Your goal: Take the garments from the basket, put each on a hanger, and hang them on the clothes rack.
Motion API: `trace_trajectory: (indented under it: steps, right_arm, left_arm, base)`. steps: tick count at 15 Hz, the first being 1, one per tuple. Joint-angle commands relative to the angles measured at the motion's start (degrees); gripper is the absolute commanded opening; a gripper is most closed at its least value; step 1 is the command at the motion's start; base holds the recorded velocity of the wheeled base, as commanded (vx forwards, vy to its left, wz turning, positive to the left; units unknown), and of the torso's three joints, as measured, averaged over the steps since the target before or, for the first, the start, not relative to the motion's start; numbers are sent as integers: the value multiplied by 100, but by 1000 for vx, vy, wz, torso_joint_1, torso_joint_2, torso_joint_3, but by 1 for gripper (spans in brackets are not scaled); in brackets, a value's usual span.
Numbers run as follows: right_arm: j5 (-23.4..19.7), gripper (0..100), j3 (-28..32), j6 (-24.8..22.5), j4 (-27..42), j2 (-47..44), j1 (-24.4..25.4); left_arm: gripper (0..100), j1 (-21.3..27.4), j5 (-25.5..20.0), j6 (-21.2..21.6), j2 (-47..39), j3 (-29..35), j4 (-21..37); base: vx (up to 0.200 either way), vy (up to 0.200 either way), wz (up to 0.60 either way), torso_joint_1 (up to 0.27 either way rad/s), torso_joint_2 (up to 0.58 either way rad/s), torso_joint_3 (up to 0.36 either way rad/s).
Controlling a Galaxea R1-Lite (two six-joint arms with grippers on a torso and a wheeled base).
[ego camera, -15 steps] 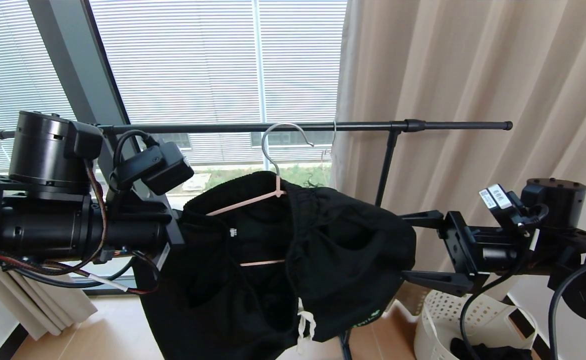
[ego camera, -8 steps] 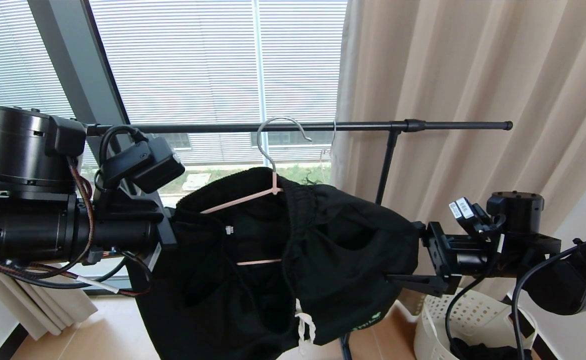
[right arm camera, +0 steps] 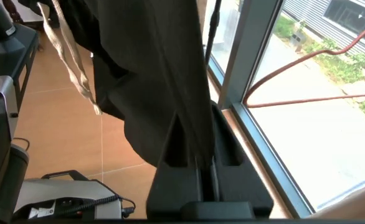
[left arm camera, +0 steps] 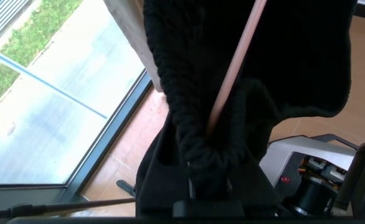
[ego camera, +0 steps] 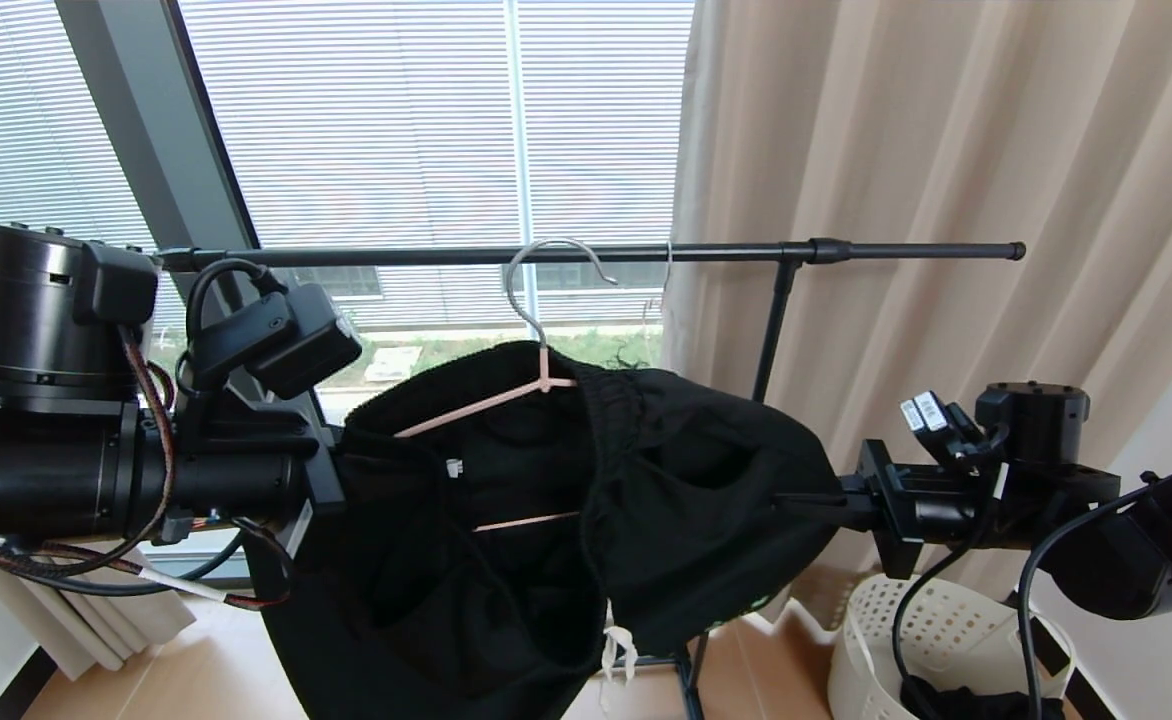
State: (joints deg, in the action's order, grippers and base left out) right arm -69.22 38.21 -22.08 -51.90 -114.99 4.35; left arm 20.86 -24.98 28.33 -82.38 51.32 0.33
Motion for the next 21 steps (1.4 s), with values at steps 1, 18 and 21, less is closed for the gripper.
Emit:
trace_trajectory:
  steps: [1, 18, 21]
  right_arm:
    - [-4, 0, 99, 10, 13, -23, -163]
    - [-4, 0, 425, 213, 66, -410, -541]
    - [-4, 100, 363, 221, 109, -427, -523]
  left_arm:
    - [0, -3, 2, -3, 47, -17, 11]
    - [0, -293, -7, -3, 583, -413, -7]
    - [0, -293, -16, -12, 557, -413, -7]
  base:
    - [0, 0, 0, 0, 0, 0]
    - [0, 0, 0, 0, 0, 0]
    - [0, 0, 0, 0, 0, 0]
